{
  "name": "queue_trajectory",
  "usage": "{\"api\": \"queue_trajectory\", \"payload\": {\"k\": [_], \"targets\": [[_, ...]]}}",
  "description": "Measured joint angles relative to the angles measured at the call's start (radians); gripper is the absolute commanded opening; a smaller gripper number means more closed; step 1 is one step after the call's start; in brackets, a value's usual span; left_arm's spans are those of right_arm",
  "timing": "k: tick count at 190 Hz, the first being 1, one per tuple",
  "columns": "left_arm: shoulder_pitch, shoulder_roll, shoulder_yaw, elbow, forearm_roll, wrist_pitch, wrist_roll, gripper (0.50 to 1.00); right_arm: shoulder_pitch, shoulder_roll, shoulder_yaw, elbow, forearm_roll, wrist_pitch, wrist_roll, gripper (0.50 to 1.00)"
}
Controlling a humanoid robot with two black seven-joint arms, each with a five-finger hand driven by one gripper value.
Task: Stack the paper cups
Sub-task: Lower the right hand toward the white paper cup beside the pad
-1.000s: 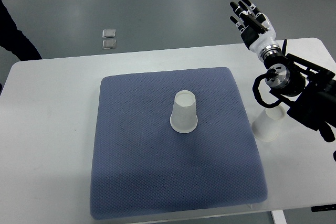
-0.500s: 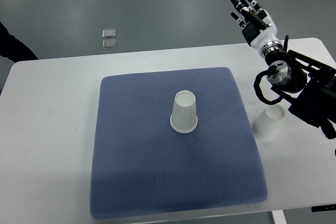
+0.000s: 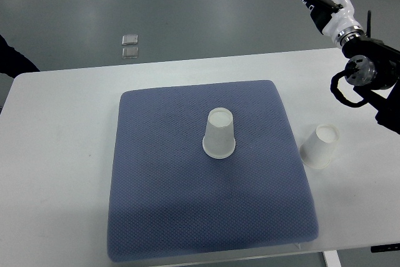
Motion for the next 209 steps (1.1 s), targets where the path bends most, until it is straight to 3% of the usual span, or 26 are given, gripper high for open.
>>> {"api": "queue_trajectory", "payload": {"k": [105,157,209], "targets": [[0.000,0.000,0.000,0.000,0.000,0.000,0.000,1.000,0.119,-0.441,-0.264,0.287,-0.765,0.267,-0.006,0.913],[0.000,0.000,0.000,0.000,0.000,0.000,0.000,1.000,0.119,-0.530,-0.287,0.420,-1.248,0.338,0.008,0.913],[0.000,0.000,0.000,0.000,0.000,0.000,0.000,1.000,0.125,-0.547,-0.300,0.545,-1.469,0.374,0.008,0.911]]}}
